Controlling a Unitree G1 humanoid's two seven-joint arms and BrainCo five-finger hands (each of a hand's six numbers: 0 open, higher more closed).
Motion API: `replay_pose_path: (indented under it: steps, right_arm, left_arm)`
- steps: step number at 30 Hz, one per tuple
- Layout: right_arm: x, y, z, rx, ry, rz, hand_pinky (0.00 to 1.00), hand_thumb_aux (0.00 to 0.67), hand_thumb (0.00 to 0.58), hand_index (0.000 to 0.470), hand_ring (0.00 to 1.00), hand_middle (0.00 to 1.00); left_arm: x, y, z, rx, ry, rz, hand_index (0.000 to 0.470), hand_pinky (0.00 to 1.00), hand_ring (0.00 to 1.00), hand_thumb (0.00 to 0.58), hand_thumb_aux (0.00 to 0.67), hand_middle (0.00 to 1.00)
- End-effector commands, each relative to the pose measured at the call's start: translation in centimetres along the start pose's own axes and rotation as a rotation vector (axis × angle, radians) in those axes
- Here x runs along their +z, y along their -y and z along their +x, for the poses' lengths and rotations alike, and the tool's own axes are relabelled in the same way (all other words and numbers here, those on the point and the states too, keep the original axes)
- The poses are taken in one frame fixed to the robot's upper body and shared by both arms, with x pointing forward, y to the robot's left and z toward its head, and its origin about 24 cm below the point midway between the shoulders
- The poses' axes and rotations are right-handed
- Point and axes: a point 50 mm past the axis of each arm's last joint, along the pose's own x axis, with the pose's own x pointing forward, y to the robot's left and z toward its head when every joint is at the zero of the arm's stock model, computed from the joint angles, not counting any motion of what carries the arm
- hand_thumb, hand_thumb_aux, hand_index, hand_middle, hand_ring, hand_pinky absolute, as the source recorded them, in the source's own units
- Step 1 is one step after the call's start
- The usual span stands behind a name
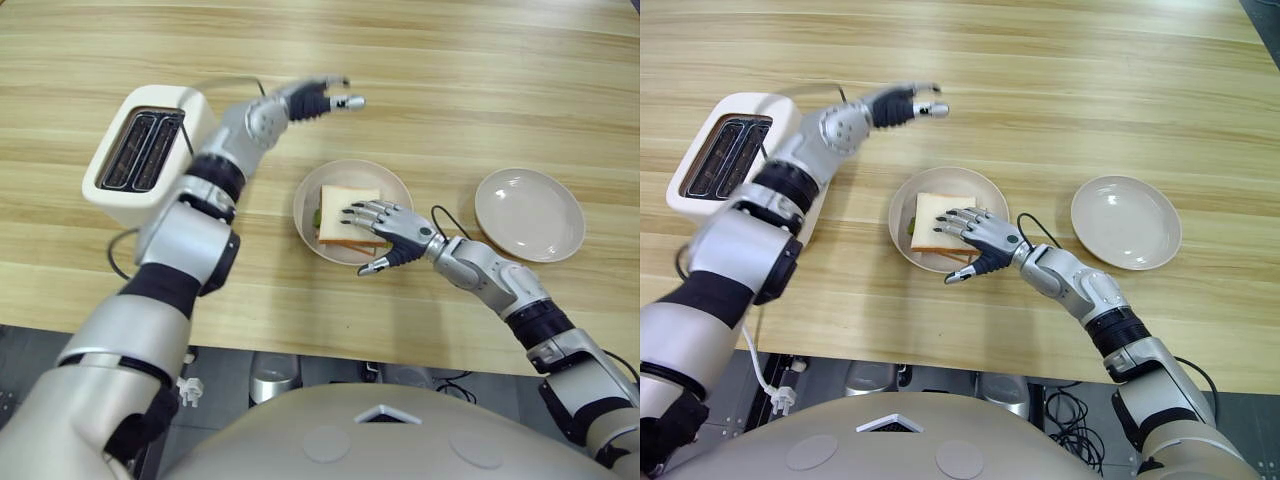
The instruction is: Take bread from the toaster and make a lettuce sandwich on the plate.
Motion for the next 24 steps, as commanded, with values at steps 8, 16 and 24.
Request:
replay_pose_path:
  steps: [8, 16, 24]
  right_arm:
    - [-1.5, -1.2, -0.7, 0.025, -0.074, 0.023, 0.0, 0.0, 0.0, 0.0, 0.0, 0.0]
    - [0.7, 5.1, -1.8, -0.378, 0.18, 0.522, 1.0, 0.638, 0.579, 0.438, 1.0, 1.0]
    - [1.5, 6.7, -5.2, -0.328, 0.423, 1.123, 1.0, 0.67, 0.58, 0.46, 1.0, 1.0]
  left_arm:
    - [-0.5, -2.5, -1.1, 0.492, -0.038, 0.32, 0.0, 0.0, 0.0, 0.0, 0.0, 0.0]
    - [0.7, -1.2, -6.3, 0.513, 0.163, -0.07, 0.46, 1.0, 1.0, 0.58, 0.67, 1.0]
    - [3.0, 0.6, -16.2, 0.108, 0.501, -0.837, 0.46, 1.0, 1.0, 0.58, 0.67, 1.0]
